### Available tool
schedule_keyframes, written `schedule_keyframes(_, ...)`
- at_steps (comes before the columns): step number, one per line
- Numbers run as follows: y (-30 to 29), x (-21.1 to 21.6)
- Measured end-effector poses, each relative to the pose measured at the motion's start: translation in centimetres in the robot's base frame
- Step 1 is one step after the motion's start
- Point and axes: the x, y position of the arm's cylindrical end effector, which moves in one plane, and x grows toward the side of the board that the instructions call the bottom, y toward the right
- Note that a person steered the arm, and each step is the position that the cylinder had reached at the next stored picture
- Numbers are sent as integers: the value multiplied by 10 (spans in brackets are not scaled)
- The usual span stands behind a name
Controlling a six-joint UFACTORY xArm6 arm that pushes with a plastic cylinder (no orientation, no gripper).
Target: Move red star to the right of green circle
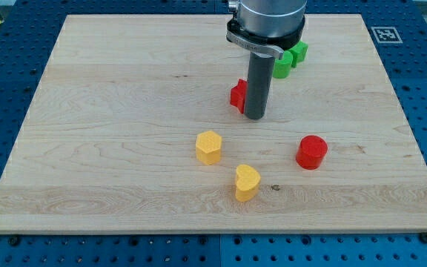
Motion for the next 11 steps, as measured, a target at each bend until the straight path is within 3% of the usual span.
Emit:
schedule_keyframes(1, 29, -2)
schedule_keyframes(3, -20, -6)
schedule_keyframes(4, -42, -34)
schedule_keyframes(5, -28, -57)
schedule_keyframes(7, -11, -58)
schedule_keyframes(10, -77, -113)
schedule_keyframes(11, -61, -82)
